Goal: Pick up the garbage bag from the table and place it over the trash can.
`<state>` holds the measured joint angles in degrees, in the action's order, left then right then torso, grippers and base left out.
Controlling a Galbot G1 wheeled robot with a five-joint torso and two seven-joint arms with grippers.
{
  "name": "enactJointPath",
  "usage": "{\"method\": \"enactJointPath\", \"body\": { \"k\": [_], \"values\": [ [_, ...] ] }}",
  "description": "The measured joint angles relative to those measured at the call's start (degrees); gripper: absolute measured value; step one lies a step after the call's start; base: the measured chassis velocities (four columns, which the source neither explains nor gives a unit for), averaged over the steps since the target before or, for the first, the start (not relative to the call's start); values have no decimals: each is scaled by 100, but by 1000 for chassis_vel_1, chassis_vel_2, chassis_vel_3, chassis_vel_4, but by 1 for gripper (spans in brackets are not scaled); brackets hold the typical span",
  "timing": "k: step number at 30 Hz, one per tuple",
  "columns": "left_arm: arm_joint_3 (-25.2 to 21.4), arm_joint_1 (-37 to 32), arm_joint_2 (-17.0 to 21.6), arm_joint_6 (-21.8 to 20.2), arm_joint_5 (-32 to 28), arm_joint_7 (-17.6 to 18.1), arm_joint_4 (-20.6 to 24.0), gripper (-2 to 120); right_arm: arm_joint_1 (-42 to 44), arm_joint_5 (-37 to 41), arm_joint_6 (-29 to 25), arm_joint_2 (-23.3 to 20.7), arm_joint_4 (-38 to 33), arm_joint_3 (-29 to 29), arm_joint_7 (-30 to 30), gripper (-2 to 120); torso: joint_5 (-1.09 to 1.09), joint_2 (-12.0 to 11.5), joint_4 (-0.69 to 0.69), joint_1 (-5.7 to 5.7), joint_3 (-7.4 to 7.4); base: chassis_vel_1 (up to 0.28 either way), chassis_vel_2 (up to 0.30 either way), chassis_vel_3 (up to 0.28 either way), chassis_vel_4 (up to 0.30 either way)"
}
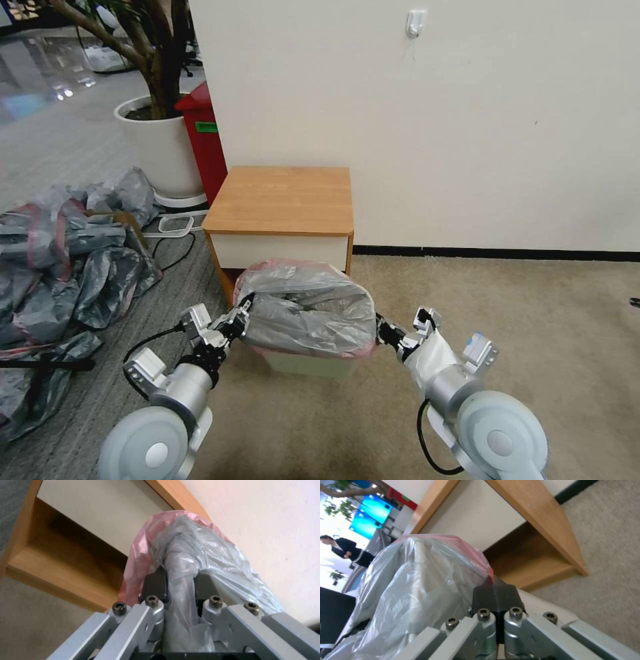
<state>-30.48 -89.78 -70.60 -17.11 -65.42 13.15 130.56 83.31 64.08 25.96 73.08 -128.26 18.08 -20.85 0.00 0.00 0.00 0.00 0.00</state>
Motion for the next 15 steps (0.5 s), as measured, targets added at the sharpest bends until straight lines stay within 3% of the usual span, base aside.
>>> {"method": "enactJointPath", "body": {
  "k": [6,12,15],
  "values": [
    [-11,77,81,-8,-148,35,-150,9,9,-265,-475,61,159,-13,564,0,0,0,0,0,0,0,0,0,0],
    [21,161,137,-13,-275,35,-242,9,52,293,-983,154,175,-3,531,0,-1,0,0,0,0,0,0,0,0],
    [62,183,142,-15,-294,35,-311,9,70,771,-1400,324,183,-87,228,0,-1,0,0,0,0,0,0,0,0]
  ]
}}
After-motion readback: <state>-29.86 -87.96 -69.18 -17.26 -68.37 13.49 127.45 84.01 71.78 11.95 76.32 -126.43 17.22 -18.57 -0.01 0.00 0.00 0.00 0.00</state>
